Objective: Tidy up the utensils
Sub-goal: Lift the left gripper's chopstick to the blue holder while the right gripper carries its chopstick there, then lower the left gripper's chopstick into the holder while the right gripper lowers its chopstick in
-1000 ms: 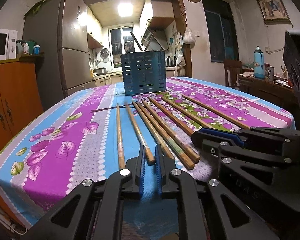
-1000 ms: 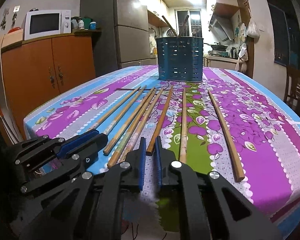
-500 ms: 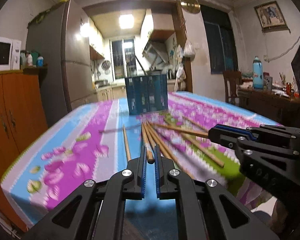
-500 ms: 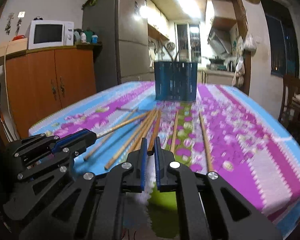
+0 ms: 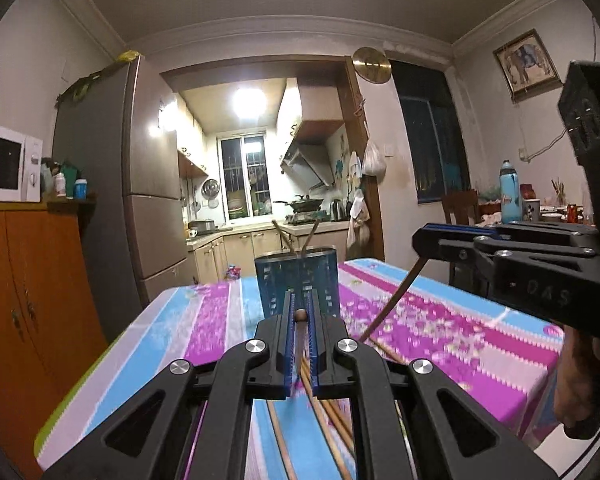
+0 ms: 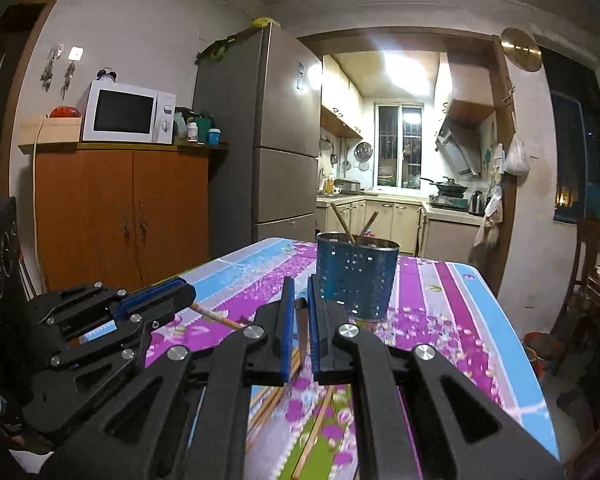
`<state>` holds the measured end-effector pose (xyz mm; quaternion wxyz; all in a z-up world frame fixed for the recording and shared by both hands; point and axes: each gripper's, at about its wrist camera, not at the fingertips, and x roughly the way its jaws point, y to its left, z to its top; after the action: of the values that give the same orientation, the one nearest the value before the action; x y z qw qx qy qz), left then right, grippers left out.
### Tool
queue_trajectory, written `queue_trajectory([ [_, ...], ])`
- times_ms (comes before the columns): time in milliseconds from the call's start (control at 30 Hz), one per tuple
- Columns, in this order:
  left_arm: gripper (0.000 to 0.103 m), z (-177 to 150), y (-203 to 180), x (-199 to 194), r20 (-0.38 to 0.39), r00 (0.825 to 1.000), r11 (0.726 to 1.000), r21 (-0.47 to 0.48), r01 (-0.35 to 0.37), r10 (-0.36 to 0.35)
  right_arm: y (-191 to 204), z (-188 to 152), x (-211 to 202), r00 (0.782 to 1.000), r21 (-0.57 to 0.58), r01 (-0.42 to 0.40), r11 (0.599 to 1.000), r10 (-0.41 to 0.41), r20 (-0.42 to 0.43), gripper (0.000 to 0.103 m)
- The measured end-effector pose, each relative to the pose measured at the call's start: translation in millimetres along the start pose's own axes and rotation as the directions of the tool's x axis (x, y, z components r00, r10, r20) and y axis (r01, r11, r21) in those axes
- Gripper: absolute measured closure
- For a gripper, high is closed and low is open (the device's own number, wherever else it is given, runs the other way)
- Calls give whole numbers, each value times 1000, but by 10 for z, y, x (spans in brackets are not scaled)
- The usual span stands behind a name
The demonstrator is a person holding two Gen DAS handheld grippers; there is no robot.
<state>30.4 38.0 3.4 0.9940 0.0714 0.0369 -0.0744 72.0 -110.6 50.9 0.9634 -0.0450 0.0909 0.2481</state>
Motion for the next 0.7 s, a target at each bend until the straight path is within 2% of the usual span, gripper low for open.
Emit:
queue_trajectory([
  [167,96,245,89,236,-5,1000,1000,3,17,-17,-136,214,253,999,1,-17,1000,17,-32,98],
  [367,96,586,272,686,-74,994,997,-34,72,-74,-244,427,504,995,12,-42,999,43,-86,98],
  [567,96,788,352,990,-115,989,996,-33,84,-87,-301,586,706,989,8,-61,998,62,-138,98],
  [700,96,883,438,1083,-126,987,993,-63,97,-104,-356,647,755,988,13,-60,998,61,-142,98],
])
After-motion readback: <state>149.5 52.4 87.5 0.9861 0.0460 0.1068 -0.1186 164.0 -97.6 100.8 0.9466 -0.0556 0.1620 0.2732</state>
